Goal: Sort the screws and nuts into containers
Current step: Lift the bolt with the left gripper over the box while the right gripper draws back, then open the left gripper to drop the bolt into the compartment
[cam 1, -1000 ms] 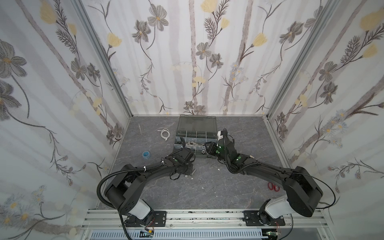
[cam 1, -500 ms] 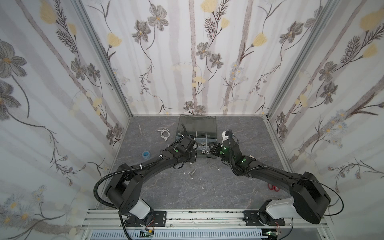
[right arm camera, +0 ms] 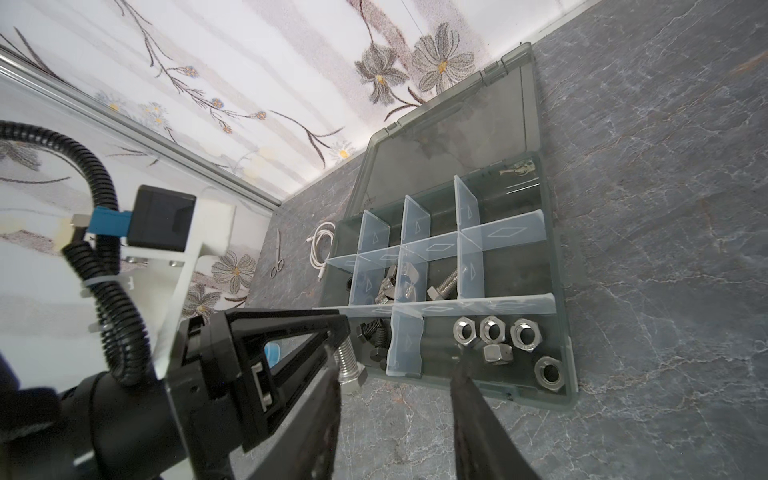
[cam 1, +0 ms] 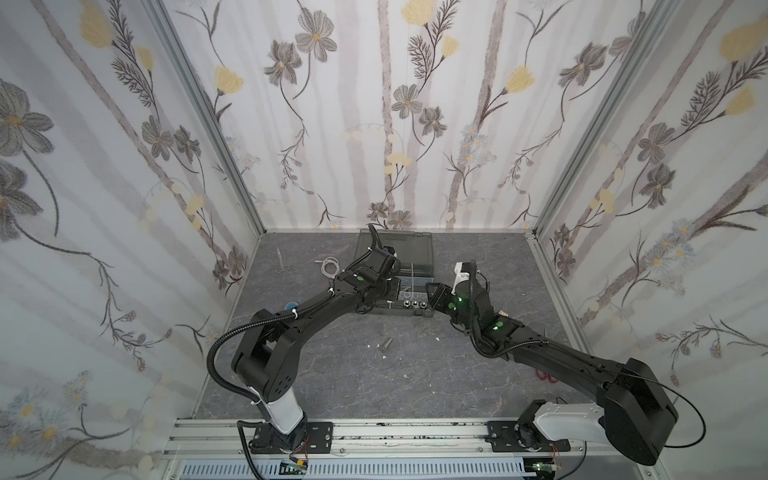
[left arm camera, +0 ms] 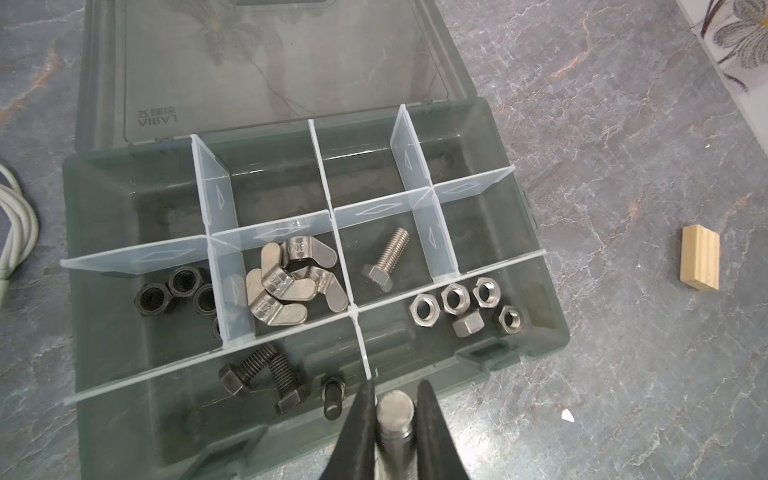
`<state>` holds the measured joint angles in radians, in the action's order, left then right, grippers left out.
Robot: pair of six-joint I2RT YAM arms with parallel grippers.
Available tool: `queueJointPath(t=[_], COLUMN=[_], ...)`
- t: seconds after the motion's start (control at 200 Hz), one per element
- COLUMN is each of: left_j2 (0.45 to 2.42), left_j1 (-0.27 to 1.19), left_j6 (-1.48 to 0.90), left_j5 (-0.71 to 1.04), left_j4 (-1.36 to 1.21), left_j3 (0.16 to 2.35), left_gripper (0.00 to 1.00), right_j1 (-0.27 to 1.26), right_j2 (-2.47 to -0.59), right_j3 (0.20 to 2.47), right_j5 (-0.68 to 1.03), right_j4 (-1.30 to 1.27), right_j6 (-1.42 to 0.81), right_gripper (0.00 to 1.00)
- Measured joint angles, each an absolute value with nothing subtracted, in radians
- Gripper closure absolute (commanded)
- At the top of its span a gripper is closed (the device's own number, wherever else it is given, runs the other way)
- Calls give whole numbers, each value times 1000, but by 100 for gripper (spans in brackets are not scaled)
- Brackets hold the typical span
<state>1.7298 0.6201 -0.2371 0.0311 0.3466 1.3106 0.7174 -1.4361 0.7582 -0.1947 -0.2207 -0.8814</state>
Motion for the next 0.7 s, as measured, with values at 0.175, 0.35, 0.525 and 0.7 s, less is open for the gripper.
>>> queueJointPath(t=[0.175, 0.35, 0.525, 0.7], left_j2=[1823, 1914, 1975, 2025], left_j1=[597, 583, 574, 569], left_j6=[-213, -201, -194, -195], left_j5=[50, 57, 71, 80], left_j4=[342, 340, 340, 343], left_j3=[1431, 1521, 1569, 1592], left_gripper=[89, 89, 89, 77], right_j1=[712, 707, 705, 702], right_j2=[-1407, -1382, -1366, -1364], right_j3=[723, 717, 705, 701], right_j5=[-210, -225, -241, -242], right_j4=[-195, -182, -180, -177], right_j6=[-882, -882, -882, -882], right_gripper=[55, 55, 55, 55])
